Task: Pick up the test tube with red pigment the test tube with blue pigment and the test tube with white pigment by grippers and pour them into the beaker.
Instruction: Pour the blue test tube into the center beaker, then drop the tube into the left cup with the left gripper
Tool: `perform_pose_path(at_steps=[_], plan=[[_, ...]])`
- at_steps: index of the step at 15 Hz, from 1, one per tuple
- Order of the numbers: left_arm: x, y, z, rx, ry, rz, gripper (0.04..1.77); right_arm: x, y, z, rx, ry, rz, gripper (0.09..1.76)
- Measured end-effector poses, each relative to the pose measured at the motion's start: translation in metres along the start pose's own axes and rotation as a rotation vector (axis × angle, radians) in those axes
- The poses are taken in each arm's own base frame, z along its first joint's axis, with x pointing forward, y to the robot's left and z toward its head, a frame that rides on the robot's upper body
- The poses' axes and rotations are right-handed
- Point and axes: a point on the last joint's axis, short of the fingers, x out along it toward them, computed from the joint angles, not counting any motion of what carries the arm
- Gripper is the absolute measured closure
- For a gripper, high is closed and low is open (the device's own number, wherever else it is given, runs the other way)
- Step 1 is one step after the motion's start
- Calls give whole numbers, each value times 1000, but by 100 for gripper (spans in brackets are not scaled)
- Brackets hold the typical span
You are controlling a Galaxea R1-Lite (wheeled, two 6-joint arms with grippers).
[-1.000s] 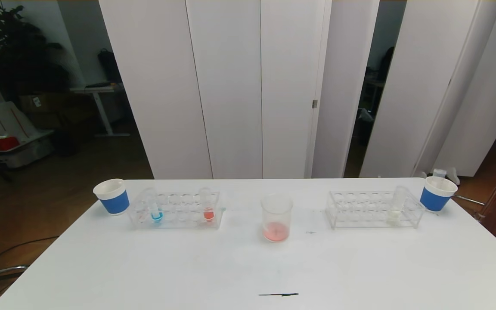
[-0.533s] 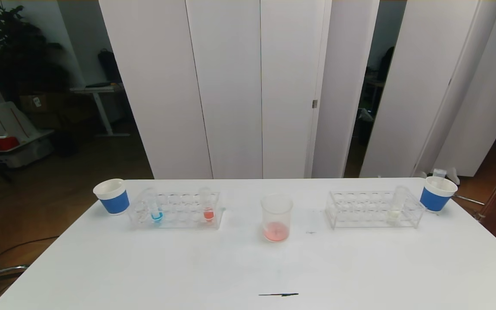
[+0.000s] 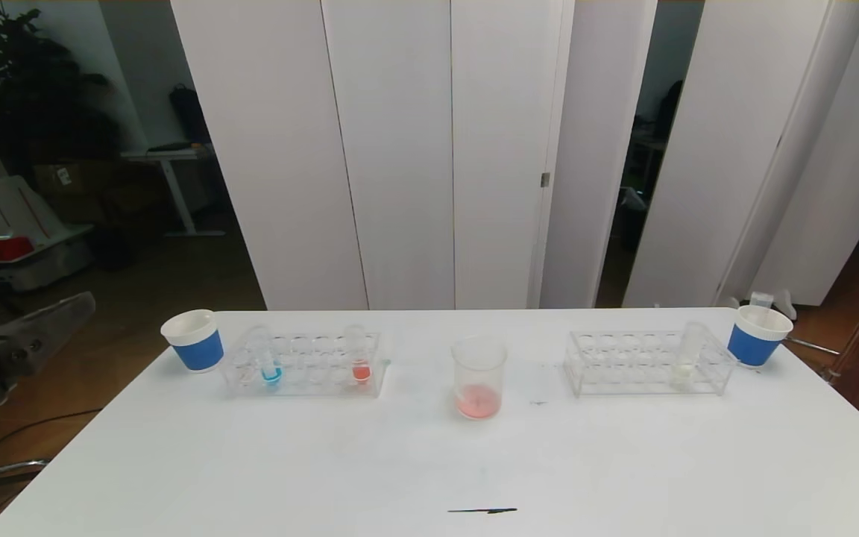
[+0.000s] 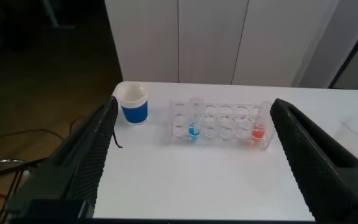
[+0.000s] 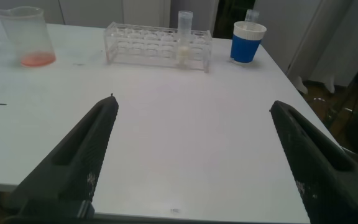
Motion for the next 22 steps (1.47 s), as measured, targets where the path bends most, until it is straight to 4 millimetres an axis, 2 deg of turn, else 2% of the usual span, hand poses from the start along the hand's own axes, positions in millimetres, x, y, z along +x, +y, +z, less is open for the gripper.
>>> perform_pose_path(at_steps=[2,6,9,11,15,19,22], plan=[[28,-1,-8,1,32,8,6,0,0,0,0,0,0,10],[72,-4,-47,6,119,12,6,0,0,0,0,0,0,10],[83,-7,-80,-9,228,-10,6,0,0,0,0,0,0,10],[84,-10,-94,-36,287,-29,6,0,0,0,-1,0,0,10],[99,-14,-103,-72,256,-62,6,0,0,0,-1,0,0,10],[128,-17,-118,-83,185,-75,6,0,0,0,-1,0,0,10],[149,-19,-132,-85,197,-72,6,0,0,0,0,0,0,10]])
